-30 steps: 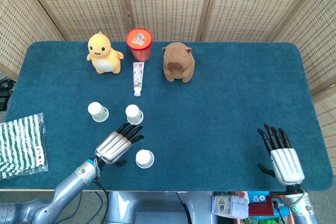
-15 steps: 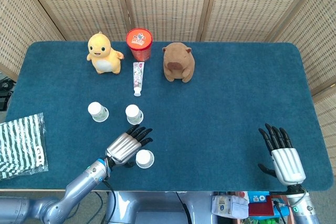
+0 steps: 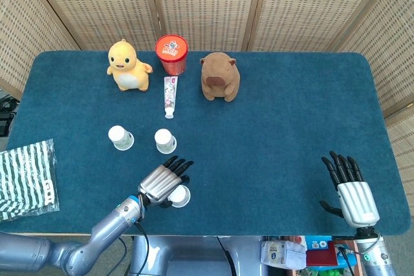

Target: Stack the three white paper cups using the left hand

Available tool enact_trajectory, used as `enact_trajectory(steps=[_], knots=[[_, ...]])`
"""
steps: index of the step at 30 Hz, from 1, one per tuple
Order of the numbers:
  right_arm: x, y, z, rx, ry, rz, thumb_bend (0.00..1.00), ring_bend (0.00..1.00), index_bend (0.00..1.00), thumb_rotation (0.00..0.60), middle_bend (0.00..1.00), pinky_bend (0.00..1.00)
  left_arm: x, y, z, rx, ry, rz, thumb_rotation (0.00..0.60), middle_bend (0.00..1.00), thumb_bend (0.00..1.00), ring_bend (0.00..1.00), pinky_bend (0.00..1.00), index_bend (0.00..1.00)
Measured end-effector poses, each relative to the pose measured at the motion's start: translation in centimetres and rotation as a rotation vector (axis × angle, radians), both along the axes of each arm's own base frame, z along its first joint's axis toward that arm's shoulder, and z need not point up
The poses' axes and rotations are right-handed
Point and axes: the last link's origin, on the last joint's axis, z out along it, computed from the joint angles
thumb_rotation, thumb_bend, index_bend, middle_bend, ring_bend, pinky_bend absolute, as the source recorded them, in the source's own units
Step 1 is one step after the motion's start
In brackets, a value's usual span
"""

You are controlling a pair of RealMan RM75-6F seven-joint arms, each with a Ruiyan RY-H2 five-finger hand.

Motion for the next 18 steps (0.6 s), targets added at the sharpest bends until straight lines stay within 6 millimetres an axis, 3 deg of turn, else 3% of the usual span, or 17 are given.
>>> enact_trajectory(steps=[10,18], knots=[[0.0,0.0,0.0,-0.001,0.001,0.001,0.00,0.00,0.00,0.600,0.00,0.00,0.0,0.2,0.4,0.020,-0.002,0.004,0.600,0.00,0.24,0.00,0.00,0.43],[0.0,0.0,0.1,-0.004,-0.001,-0.001,0.00,0.00,0.00,0.600,0.00,0.00,-0.1,1.0,1.9,0.065,-0.011,0.006,0.600,0.00,0.24,0.00,0.00,0.45]])
